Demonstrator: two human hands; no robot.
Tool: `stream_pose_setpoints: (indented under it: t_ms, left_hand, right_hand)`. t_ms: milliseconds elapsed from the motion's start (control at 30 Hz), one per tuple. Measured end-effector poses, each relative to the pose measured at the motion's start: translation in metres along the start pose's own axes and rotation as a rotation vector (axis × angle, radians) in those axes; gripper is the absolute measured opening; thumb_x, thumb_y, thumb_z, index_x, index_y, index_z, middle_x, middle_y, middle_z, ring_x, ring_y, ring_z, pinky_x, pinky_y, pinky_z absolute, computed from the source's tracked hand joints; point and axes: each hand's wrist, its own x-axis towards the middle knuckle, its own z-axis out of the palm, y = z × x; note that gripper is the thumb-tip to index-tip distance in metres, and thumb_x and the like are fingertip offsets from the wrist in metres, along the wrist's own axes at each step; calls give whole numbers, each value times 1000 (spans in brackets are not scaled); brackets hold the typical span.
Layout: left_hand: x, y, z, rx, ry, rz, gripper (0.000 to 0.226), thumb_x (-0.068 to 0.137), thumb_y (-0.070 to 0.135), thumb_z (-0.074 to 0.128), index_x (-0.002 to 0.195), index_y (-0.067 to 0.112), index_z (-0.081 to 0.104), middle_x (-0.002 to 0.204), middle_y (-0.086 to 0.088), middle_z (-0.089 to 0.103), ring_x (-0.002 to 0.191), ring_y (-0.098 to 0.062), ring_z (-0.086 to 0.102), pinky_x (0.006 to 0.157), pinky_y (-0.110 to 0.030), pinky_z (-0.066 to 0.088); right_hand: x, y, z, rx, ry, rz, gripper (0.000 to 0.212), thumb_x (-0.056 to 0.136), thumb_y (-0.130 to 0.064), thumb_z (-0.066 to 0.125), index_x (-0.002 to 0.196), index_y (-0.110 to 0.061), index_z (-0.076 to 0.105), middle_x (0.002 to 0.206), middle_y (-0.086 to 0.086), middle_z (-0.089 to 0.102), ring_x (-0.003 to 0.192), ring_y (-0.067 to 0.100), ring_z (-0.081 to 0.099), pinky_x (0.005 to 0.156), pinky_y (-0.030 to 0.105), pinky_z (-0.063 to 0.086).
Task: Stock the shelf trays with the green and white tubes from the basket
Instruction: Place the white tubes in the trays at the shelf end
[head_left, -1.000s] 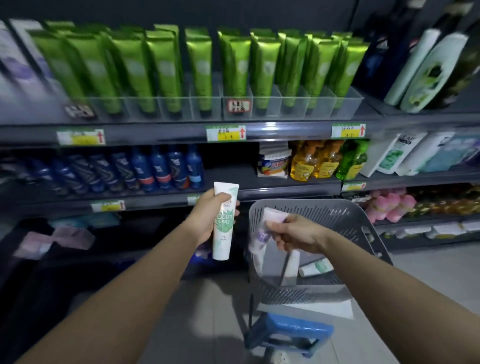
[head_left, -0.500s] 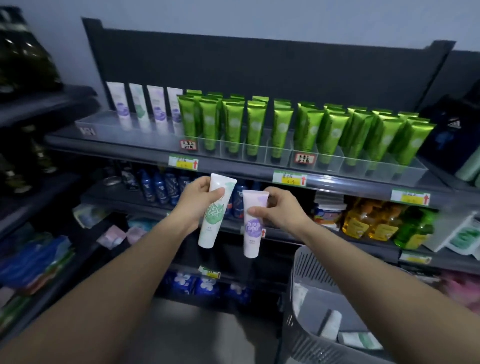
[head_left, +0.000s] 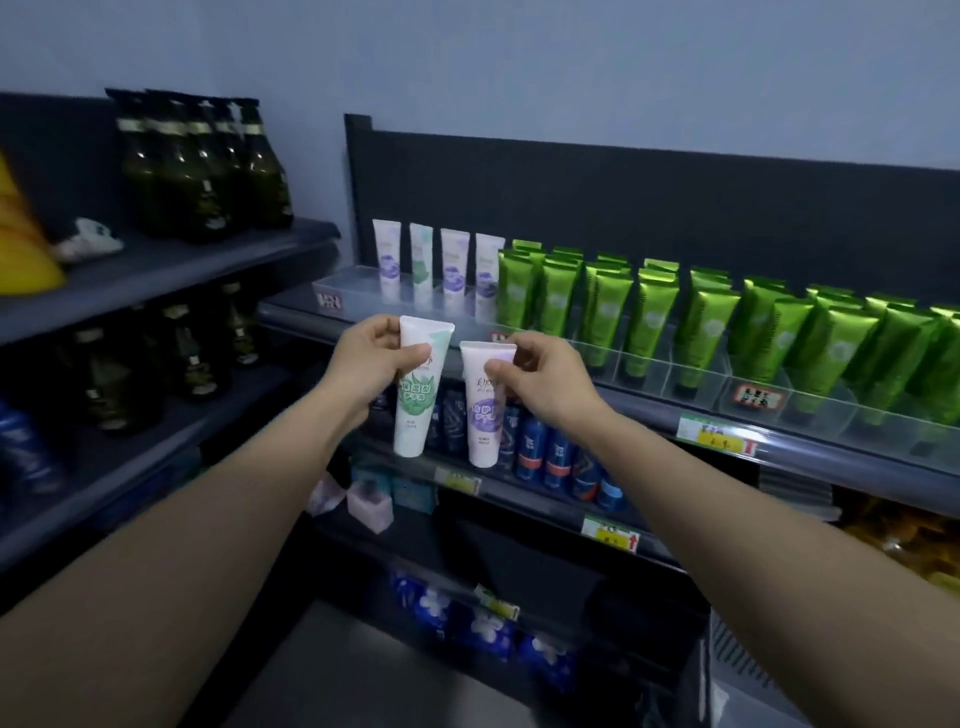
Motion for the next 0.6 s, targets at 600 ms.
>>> stream_pose_setpoints:
  t_ms: [600]
  left_hand:
    - [141,22,-118,43,15,101,20,82,-3,67,83,14,59,84,-3,69,70,-13,65,69,-29,55]
  right_hand:
    - [140,-77,97,18,183,-48,27,78,-22,75,71,-30,50,73,3,65,72,27,66,73,48,56]
